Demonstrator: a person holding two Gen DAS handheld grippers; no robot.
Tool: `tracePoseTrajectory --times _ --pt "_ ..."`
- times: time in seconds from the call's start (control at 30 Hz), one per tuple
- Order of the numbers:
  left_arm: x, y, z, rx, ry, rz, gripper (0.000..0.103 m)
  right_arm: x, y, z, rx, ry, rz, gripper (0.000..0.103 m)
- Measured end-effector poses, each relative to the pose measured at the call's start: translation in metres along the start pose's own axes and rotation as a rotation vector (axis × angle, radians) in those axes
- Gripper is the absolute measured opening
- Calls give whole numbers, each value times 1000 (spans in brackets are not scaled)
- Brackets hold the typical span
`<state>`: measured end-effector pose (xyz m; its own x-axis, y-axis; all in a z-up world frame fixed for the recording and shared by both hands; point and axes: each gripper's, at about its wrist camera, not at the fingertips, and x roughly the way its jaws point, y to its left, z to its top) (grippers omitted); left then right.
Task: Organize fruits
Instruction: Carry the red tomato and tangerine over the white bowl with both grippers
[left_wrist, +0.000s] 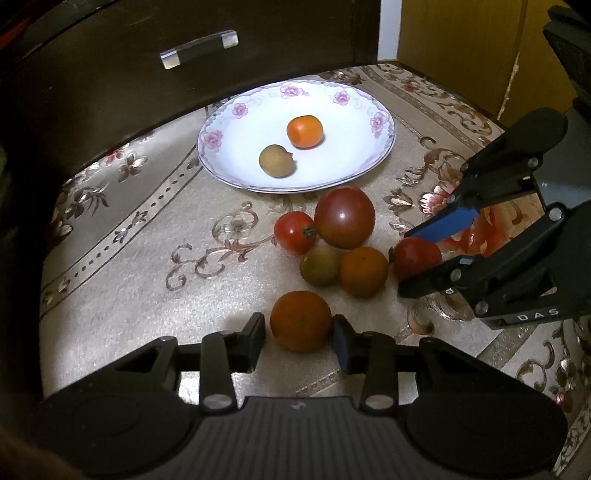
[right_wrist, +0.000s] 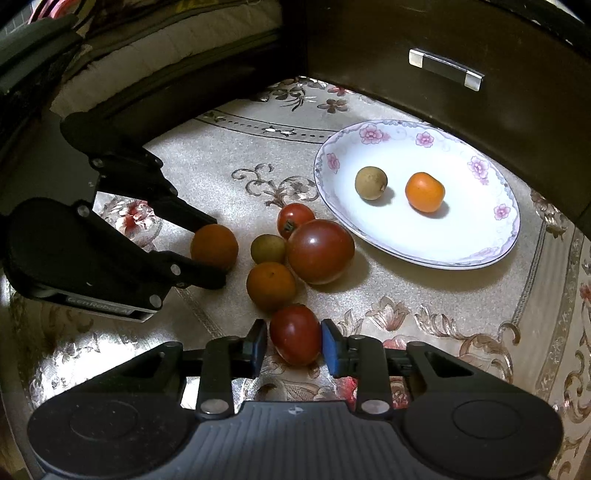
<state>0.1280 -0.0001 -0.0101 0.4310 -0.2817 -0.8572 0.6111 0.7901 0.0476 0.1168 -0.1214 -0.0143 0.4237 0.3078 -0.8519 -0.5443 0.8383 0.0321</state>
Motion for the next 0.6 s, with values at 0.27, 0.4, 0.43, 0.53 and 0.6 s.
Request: tracePoseTrajectory --times 0.27,0.4,0.43,0.53,0.6 --pt "-1 -3 4 -5 13 -11 40 -1 1 1 17 4 -24 24" --pt "-3 -4 6 -15 2 -26 40 -4 -4 3 46 -7 -20 24" --pt "-5 -4 7 -17 -3 -29 40 -5 -4 3 50 -11 -20 24" --pt "-8 -3 10 -27 -18 -35 40 -8 -6 5 70 -20 -10 24" --pt "-10 -3 14 -32 -28 -38 40 -10 -6 6 79 -28 -7 24"
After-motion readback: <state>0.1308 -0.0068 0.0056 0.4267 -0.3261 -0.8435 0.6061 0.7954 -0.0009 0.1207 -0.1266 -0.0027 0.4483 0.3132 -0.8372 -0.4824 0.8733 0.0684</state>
